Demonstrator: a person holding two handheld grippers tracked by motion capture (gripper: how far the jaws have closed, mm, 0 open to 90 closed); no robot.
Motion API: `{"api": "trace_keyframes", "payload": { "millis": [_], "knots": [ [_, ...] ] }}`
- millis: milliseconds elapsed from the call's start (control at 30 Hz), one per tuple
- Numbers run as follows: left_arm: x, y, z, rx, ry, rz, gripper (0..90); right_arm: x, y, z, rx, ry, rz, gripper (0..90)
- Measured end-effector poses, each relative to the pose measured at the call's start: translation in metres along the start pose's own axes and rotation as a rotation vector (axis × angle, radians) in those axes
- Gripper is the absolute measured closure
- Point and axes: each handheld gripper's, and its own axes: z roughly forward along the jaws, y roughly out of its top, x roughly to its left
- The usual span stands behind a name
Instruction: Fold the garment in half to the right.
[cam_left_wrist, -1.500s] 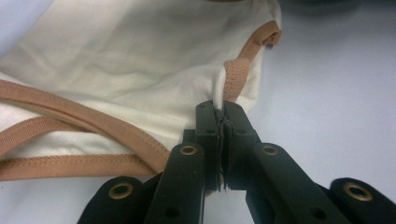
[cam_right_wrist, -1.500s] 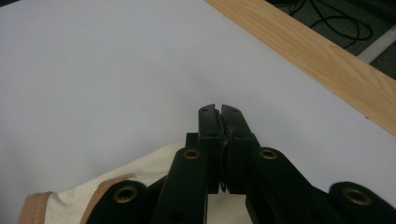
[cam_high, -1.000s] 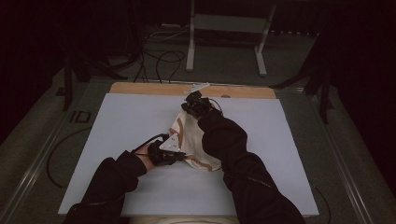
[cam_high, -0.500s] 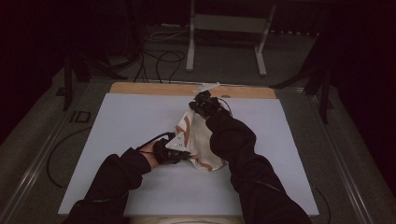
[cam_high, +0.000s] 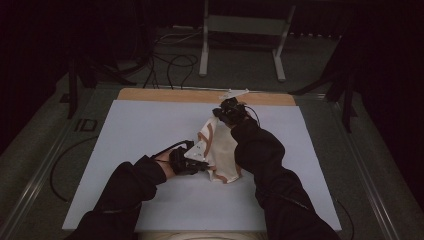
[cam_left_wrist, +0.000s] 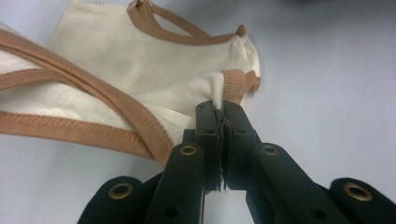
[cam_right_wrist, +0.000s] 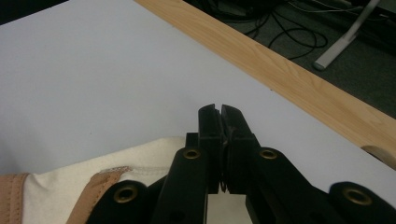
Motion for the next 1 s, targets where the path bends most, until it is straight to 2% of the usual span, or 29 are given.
{"api": "trace_keyframes", "payload": {
  "millis": [733,933,1000],
  "knots": [
    [0.0,0.03,0.018,0.038,-0.045,0.048,87.4,-0.023,-0.02,-0.029,-0.021,-0.031,0.03,88.2],
    [-0.001,0.036,0.027,0.045,-0.061,0.053,87.3,-0.03,-0.029,-0.034,-0.025,-0.038,0.046,88.2],
    [-0.001,0.039,0.031,0.051,-0.065,0.043,87.3,-0.032,-0.032,-0.034,-0.024,-0.035,0.046,88.2]
  ]
}}
